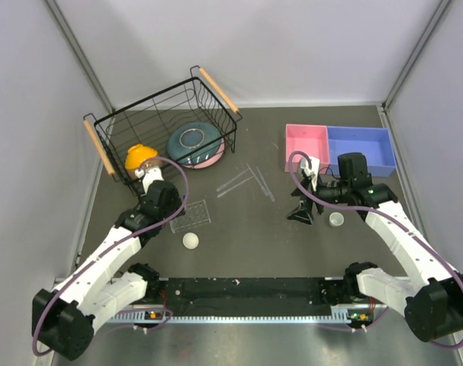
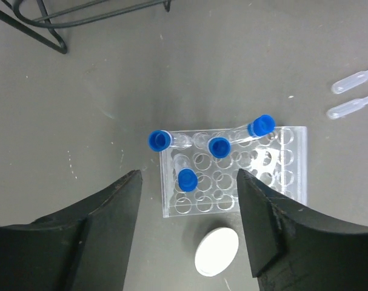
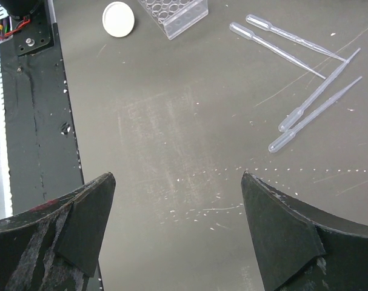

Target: Organize the chemistry lab equipment

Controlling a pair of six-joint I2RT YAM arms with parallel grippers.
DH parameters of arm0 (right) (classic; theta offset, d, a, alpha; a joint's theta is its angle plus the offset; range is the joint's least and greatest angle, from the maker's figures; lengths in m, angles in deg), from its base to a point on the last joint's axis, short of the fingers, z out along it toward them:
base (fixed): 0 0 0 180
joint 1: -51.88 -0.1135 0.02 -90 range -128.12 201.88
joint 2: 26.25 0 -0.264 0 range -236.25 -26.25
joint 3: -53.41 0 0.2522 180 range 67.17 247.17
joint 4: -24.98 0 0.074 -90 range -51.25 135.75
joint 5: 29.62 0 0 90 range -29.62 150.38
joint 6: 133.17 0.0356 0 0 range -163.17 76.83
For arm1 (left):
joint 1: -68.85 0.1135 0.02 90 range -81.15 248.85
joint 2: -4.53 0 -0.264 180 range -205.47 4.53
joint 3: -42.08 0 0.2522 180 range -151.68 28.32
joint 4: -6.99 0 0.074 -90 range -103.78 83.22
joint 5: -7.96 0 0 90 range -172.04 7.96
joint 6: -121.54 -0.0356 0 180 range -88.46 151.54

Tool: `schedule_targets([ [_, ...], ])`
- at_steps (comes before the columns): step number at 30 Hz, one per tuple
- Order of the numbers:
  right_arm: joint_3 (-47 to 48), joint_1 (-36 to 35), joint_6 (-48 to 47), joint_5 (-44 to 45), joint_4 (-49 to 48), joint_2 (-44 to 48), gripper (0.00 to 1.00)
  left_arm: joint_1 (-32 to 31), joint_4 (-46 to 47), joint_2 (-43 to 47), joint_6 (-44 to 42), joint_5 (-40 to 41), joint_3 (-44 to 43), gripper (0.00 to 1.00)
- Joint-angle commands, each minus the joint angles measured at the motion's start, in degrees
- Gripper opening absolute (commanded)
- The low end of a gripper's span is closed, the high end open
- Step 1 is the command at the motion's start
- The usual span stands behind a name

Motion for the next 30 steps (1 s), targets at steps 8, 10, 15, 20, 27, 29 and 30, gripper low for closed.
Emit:
schedule_targets([
  [8,-0.13,3.35,-2.06,1.55,-1.72,-0.10,0.99,0.30,-3.86,10.23,-5.36,-7.24,-9.33,0.90],
  [10,0.13,3.36,-1.89,2.17,-1.81,-0.72,0.99,0.30,-4.39,11.29,-7.73,-8.47,-10.82,0.95],
  [15,3.29,3.44,0.23,1.74,2.22,-6.76,0.99,0.38,-6.24,16.47,-13.27,-12.60,-12.68,0.98],
  [20,12.07,2.40,-3.91,4.08,13.74,-15.82,0.99,0.30,-3.43,22.63,-15.38,-19.72,-9.08,0.99],
  [27,21.83,-5.58,1.18,18.59,17.18,-26.02,0.97,0.21,-2.46,24.13,-16.88,-22.27,-6.61,0.99],
  [29,24.47,-7.79,2.07,24.20,17.00,-29.09,0.95,0.21,-3.25,24.13,-18.36,-22.62,-7.48,0.99],
  [30,25.26,-9.28,2.94,25.62,17.09,-30.06,0.94,0.30,-3.51,24.13,-19.07,-22.71,-7.75,0.99],
])
